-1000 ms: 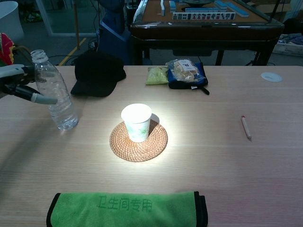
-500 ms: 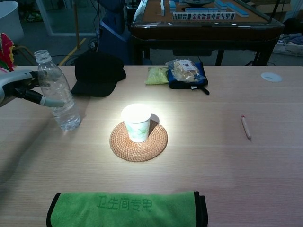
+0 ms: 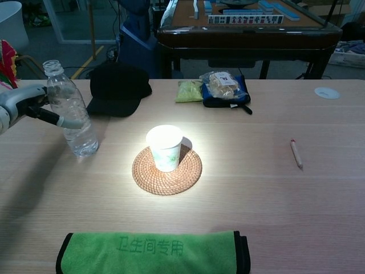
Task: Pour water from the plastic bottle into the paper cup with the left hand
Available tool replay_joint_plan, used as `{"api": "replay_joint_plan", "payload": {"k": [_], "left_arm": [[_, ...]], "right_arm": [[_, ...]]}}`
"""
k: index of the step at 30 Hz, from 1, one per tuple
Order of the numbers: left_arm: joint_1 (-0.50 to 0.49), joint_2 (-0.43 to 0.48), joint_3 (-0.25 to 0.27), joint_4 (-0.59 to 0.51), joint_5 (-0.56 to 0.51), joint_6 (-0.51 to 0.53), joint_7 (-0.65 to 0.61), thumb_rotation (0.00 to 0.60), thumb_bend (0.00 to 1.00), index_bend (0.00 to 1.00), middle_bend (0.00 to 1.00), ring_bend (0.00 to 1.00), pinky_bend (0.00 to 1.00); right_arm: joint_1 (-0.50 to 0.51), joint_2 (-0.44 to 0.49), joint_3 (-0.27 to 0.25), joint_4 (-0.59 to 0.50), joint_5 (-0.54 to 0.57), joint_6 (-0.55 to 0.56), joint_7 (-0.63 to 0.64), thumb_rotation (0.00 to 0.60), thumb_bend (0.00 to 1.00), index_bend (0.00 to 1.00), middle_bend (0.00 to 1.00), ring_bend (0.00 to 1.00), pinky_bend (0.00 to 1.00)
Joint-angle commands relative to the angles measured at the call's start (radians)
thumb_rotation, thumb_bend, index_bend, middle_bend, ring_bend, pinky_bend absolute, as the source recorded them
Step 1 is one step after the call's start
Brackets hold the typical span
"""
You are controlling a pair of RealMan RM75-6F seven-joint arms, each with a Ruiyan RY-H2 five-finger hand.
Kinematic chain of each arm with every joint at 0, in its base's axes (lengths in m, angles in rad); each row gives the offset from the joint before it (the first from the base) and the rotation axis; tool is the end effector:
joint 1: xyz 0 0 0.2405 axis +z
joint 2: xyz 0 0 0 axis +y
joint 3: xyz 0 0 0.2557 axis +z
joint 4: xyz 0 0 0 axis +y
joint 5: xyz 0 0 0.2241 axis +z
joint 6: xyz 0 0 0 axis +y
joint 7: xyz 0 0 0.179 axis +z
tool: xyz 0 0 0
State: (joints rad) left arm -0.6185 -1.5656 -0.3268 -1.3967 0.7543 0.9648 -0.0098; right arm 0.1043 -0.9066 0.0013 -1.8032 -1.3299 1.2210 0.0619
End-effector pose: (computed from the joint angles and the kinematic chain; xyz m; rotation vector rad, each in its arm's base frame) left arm -0.2298 0.3999 -0.0115 -1.1586 -1.5815 -1.0523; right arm -0.3381 -0.2000 0.1558 1.3703 -1.2286 0.6724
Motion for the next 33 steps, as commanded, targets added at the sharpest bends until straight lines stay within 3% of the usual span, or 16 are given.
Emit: {"api": "replay_joint_plan", "payload": {"k": [1, 13, 18, 26, 33], "left_arm": [[-0.002, -0.018, -0.016, 0.003, -0.014, 0.026, 0.007, 0.600, 0.00, 0.00, 0.00, 0.05, 0.25], [-0.006, -0.051, -0.053, 0.004, -0.062, 0.030, 0.007, 0.600, 0.00, 0.04, 0.08, 0.16, 0.34], [-0.008, -0.064, -0.053, 0.012, -0.071, 0.032, 0.018, 0.600, 0.00, 0.07, 0.14, 0.22, 0.49], [-0.007, -0.071, -0.059, 0.013, -0.084, 0.021, 0.019, 0.600, 0.00, 0.30, 0.26, 0.33, 0.62], [0.000, -0.075, -0.056, 0.015, -0.064, 0.035, 0.017, 0.600, 0.00, 0.42, 0.39, 0.38, 0.64]], "right_arm": [[0.000, 0.000, 0.000, 0.001, 0.002, 0.000, 0.001, 0.600, 0.20, 0.30, 0.21, 0.19, 0.37], [-0.002, 0.001, 0.000, 0.000, 0.001, 0.001, -0.001, 0.600, 0.20, 0.30, 0.21, 0.19, 0.37], [-0.005, 0.004, 0.002, 0.000, 0.000, 0.007, 0.006, 0.600, 0.20, 0.30, 0.21, 0.19, 0.37], [-0.008, 0.009, 0.003, -0.001, -0.004, 0.011, 0.014, 0.600, 0.20, 0.30, 0.21, 0.19, 0.37], [-0.008, 0.009, 0.003, -0.002, -0.006, 0.012, 0.014, 0.600, 0.20, 0.30, 0.21, 0.19, 0.37]]}}
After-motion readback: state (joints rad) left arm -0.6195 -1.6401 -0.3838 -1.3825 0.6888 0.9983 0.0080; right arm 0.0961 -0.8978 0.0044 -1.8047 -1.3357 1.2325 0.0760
